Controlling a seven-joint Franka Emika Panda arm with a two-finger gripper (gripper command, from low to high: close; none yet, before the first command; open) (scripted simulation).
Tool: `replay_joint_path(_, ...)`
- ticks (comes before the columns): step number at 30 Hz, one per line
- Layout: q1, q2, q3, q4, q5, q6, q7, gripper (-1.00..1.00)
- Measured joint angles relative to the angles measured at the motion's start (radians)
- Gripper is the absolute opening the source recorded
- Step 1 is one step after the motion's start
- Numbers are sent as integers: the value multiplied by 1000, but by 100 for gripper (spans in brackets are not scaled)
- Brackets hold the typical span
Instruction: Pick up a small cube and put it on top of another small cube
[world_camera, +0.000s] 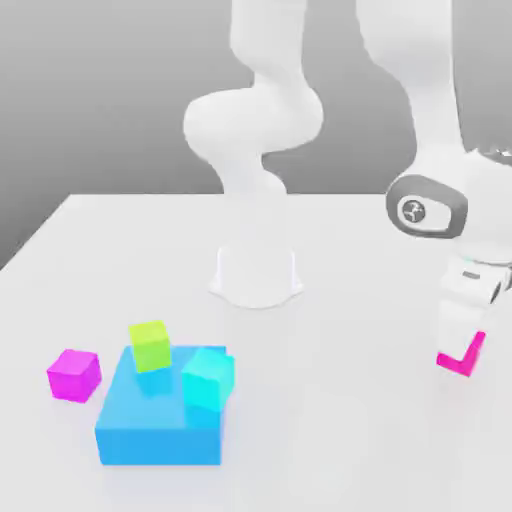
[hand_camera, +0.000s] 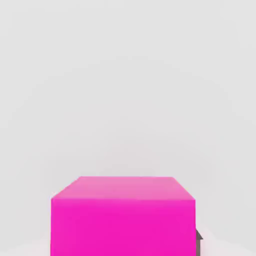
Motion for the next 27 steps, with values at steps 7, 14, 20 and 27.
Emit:
replay_joint_path(7,-266,-238,-195,-61,-8,-161,-352,-100)
replay_joint_path(14,-490,-455,-458,-124,-83,-313,-679,-100)
replay_joint_path(20,-644,-543,-640,-175,-139,-354,-894,-100)
replay_joint_path(27,-635,-388,-676,-208,-126,-167,-922,100)
